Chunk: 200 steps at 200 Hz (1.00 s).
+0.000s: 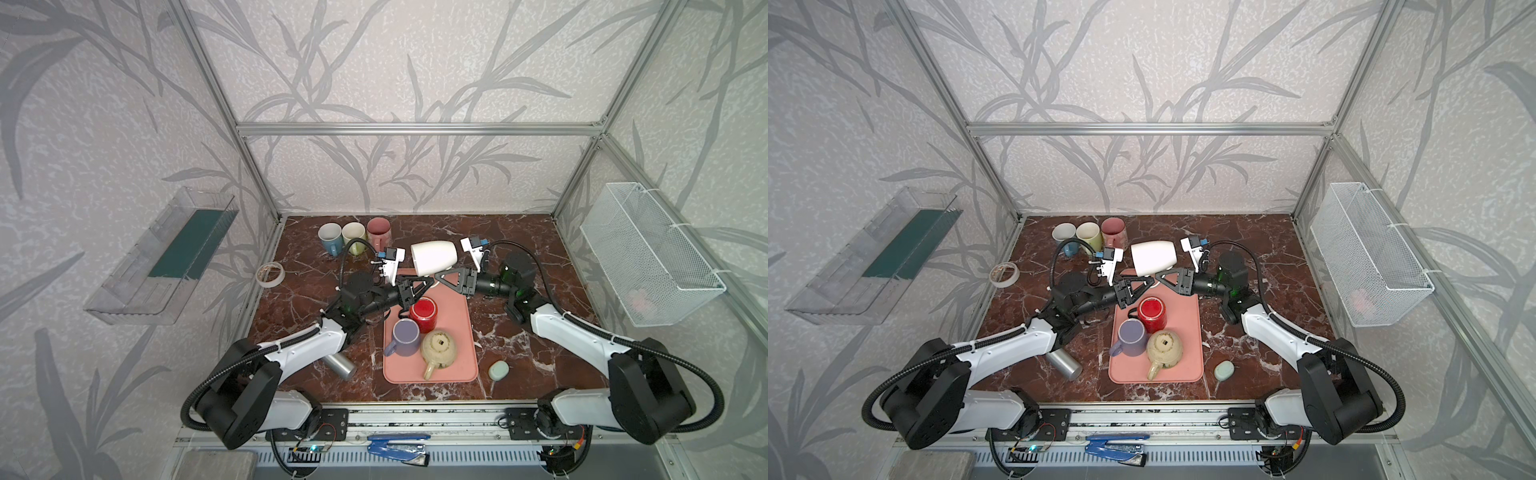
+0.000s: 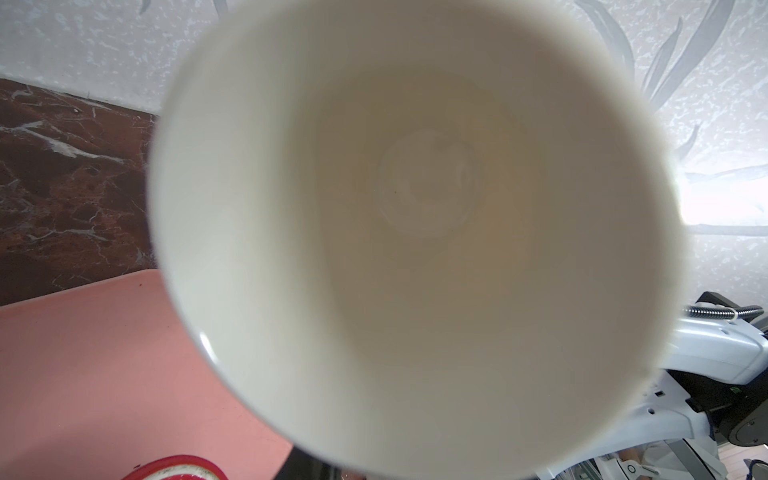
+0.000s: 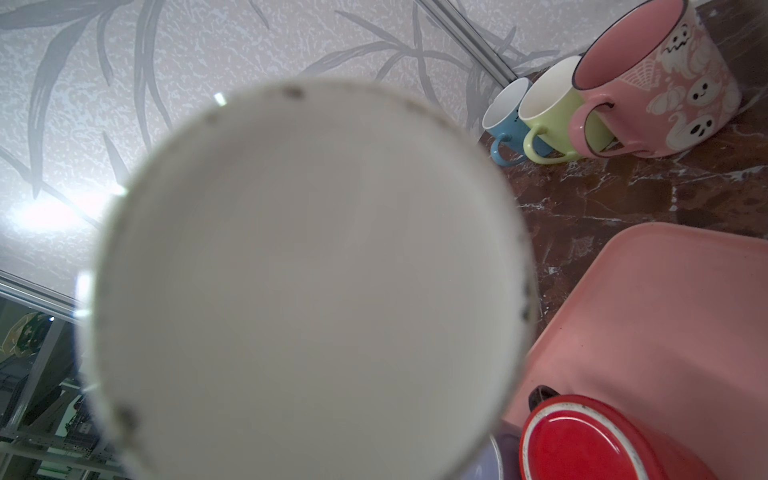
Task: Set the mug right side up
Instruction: 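Hold the white mug with the right gripper while the left gripper grasps it, then carry the white mug upright with the left gripper while the right gripper releases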
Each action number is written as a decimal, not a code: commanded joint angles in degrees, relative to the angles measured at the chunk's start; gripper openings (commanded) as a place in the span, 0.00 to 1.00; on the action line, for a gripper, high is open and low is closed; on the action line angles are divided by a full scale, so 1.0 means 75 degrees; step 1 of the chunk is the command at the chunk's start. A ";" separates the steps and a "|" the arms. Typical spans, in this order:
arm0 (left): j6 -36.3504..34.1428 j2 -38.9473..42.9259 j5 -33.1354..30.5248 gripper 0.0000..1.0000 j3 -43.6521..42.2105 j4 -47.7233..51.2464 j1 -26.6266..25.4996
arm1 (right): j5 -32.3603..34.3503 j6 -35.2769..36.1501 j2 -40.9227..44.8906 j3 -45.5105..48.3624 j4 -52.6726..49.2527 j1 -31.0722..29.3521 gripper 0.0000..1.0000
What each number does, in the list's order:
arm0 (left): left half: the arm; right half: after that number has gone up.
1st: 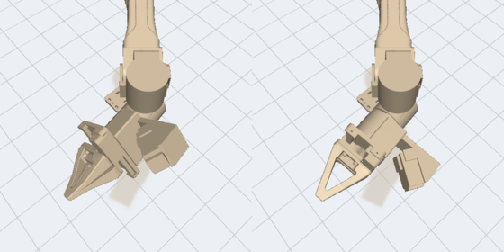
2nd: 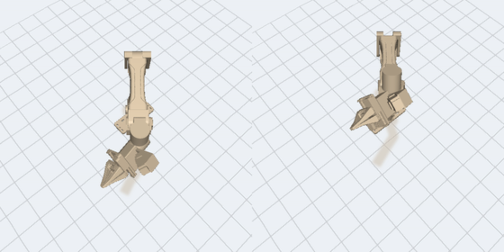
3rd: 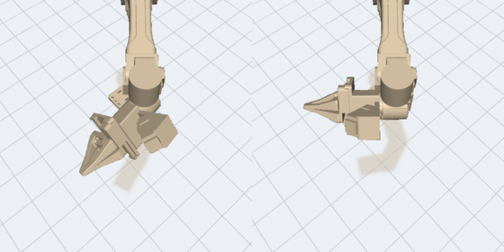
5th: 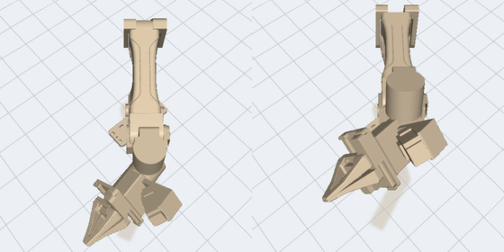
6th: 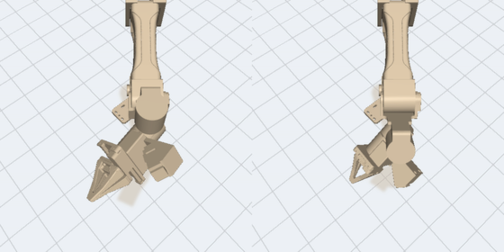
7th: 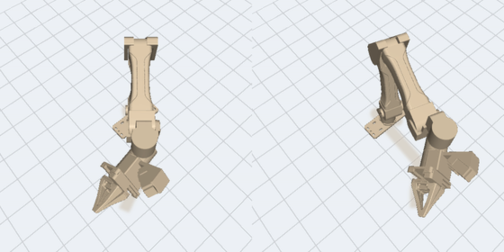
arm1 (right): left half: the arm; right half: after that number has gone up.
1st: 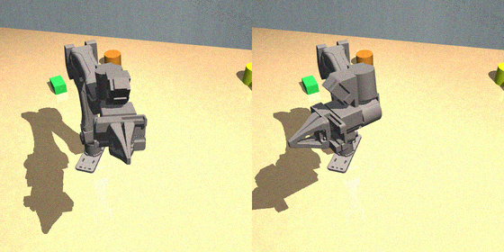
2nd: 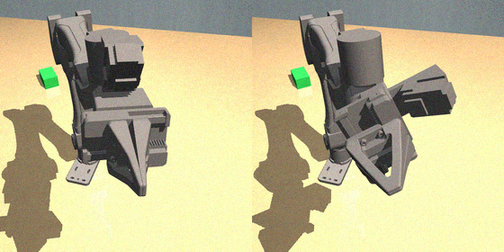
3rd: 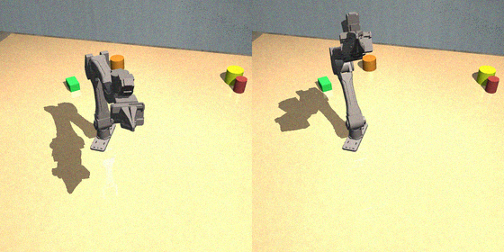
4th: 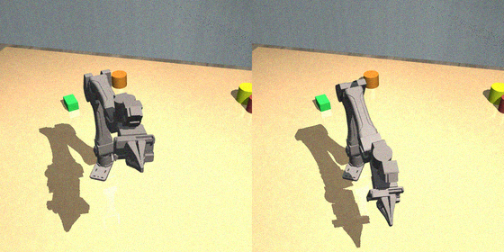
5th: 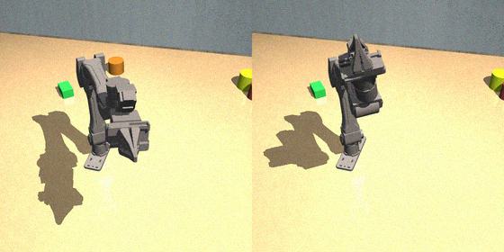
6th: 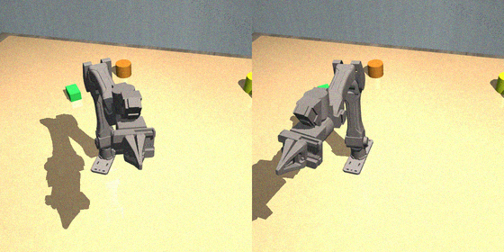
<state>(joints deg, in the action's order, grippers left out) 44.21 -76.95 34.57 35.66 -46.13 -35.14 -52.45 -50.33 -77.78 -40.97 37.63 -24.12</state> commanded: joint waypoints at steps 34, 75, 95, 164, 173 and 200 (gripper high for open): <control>0.0080 0.0047 -0.0077 0.23 0.0252 -0.0722 -0.0030 | -0.0401 -0.0196 -0.0087 0.0046 0.1113 -0.0007 0.00; 0.0170 0.0051 -0.0358 0.24 0.0124 -0.1061 -0.0028 | -0.0443 -0.0250 -0.0176 0.0088 0.1275 -0.0063 0.00; 0.0211 0.0053 -0.0531 0.25 0.0034 -0.1307 -0.0028 | -0.0426 -0.0279 -0.0196 0.0137 0.1371 -0.0089 0.00; 0.0399 -0.0117 -0.0689 0.17 -0.0066 -0.1780 -0.0026 | -0.0466 -0.0389 -0.0219 0.0194 0.1601 -0.0111 0.00; 0.0411 -0.0146 -0.0701 0.14 -0.0067 -0.1798 -0.0029 | -0.0476 -0.0418 -0.0222 0.0195 0.1632 -0.0108 0.00; 0.0445 -0.0210 -0.0740 0.06 -0.0079 -0.1844 -0.0026 | -0.0504 -0.0447 -0.0212 0.0209 0.1709 -0.0112 0.00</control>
<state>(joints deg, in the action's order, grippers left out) 46.11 -78.13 31.29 34.65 -54.37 -35.46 -52.95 -54.76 -79.46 -40.07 46.41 -24.21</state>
